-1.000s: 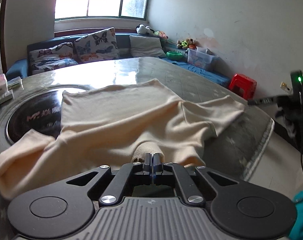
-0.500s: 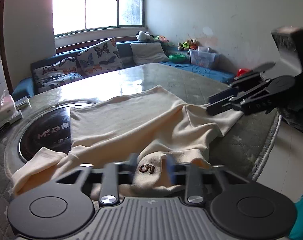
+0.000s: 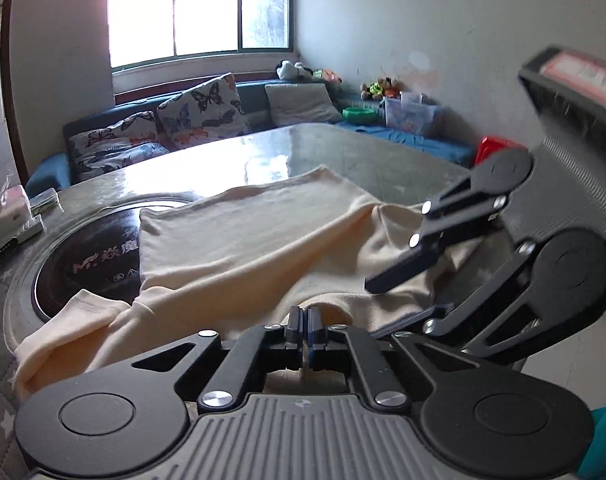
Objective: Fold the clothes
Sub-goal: 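Lay the shirt flat, open the right tool, then open the left tool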
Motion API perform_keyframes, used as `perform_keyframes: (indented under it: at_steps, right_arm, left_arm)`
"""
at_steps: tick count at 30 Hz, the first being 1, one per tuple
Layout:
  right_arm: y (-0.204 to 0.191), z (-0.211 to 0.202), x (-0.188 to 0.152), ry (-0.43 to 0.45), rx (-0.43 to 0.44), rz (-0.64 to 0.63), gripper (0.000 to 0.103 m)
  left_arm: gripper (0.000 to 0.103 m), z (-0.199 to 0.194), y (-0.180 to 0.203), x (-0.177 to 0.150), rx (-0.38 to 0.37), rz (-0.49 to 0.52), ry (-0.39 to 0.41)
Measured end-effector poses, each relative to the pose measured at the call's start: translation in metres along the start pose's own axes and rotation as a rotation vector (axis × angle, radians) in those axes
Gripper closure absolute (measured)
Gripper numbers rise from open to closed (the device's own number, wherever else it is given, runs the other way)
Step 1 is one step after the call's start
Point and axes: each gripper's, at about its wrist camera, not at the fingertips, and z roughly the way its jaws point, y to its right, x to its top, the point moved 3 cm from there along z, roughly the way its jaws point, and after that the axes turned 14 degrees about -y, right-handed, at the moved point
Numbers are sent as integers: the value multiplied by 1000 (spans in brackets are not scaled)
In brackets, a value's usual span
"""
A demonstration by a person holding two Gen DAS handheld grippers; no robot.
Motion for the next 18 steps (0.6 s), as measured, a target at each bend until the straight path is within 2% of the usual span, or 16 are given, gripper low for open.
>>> perform_keyframes:
  at_steps: [2, 4, 6, 7, 9, 15, 18]
  right_arm:
    - [-1, 3, -1, -21, 2, 7, 67]
    - [-2, 3, -3, -32, 3, 10, 78]
    - [-4, 0, -8, -35, -20, 6, 94]
    - [-6, -4, -11, -34, -30, 5, 97]
    - [-8, -12, -18, -30, -27, 10, 97]
    - [-19, -25, -42, -86, 36, -20, 98]
    - [-17, -30, -46, -98, 62, -15, 96]
  left_arm:
    - [101, -4, -1, 0, -7, -14, 4]
    - [101, -9, -1, -2, -28, -28, 12]
    - [101, -16, 1, -3, -54, -21, 24]
    - [101, -19, 3, -4, -68, -17, 30]
    - [101, -25, 7, -9, -94, 4, 35]
    - [101, -17, 14, -25, -152, 48, -43]
    - [101, -20, 14, -23, -180, 62, -41]
